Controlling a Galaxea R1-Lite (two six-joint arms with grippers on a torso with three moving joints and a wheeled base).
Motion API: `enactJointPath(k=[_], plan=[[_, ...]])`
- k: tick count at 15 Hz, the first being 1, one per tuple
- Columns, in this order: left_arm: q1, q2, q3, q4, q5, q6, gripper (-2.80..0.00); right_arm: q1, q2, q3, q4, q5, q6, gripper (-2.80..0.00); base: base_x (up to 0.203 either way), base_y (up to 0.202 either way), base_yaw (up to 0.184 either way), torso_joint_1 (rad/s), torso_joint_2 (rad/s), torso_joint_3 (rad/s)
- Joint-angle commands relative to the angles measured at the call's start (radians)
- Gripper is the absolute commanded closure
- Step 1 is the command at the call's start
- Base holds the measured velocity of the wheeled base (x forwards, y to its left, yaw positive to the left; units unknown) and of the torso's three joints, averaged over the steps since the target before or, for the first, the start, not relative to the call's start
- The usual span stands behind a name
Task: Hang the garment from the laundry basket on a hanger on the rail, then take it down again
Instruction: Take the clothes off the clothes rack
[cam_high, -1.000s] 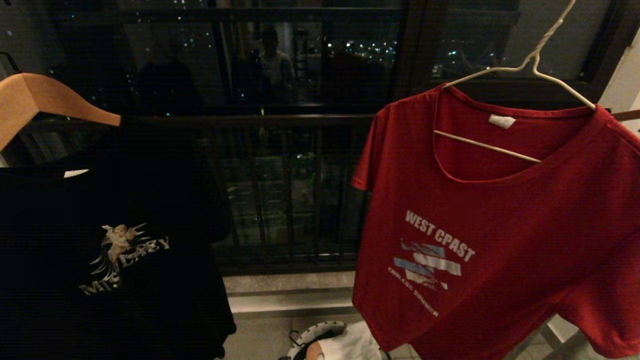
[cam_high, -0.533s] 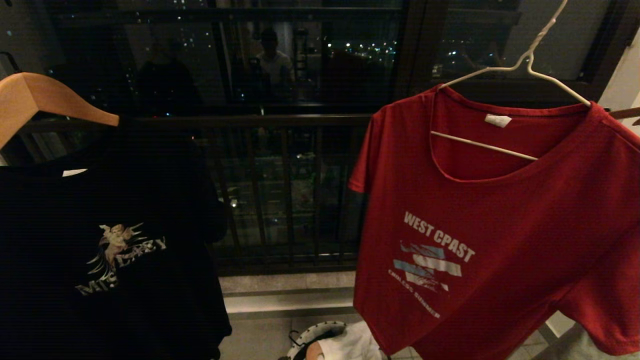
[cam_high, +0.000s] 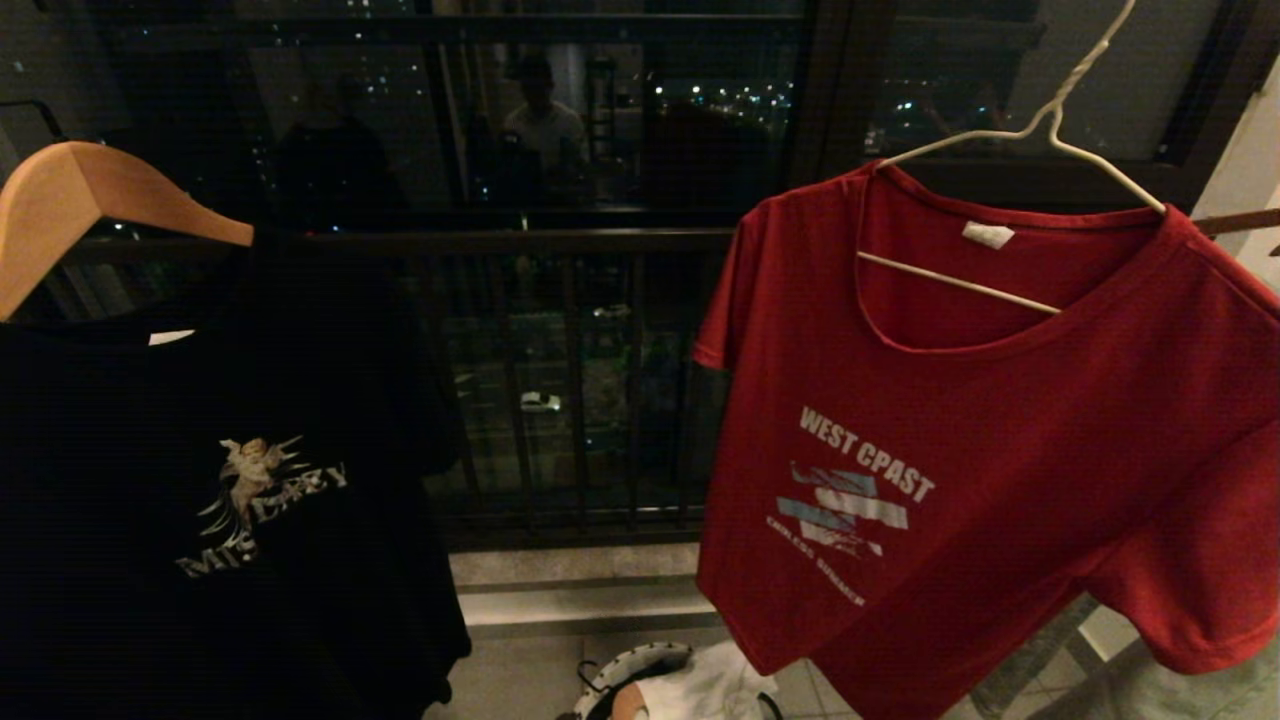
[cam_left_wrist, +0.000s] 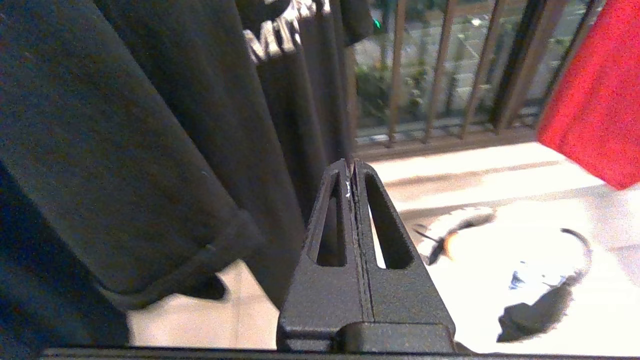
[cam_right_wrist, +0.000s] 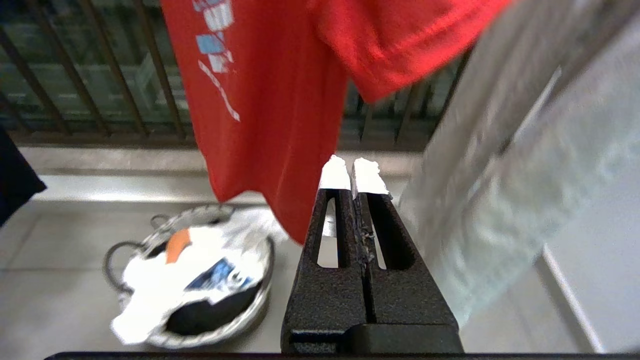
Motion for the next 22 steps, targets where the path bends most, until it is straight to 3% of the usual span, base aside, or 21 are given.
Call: enactJointPath(k=[1, 10, 13, 22], plan=[[0.0, -0.003, 0.036, -0.031, 0.001, 0.011, 0.0, 0.0, -0.016, 0.073, -0.091, 0.008, -0.023, 0.0, 0.0, 0.0, 0.0, 0.0, 0.0, 0.0], [0.0, -0.003, 0.037, -0.032, 0.013, -0.032, 0.0, 0.0, -0.016, 0.082, -0.109, 0.025, -0.031, 0.0, 0.0, 0.0, 0.0, 0.0, 0.0, 0.0], [0.0, -0.002, 0.037, -0.032, 0.013, -0.062, 0.0, 0.0, -0.016, 0.105, -0.172, 0.013, -0.029, 0.0, 0.0, 0.0, 0.0, 0.0, 0.0, 0.0], [0.0, -0.003, 0.037, -0.034, 0.032, -0.079, 0.0, 0.0, -0.016, 0.108, -0.181, 0.018, -0.028, 0.0, 0.0, 0.0, 0.0, 0.0, 0.0, 0.0]])
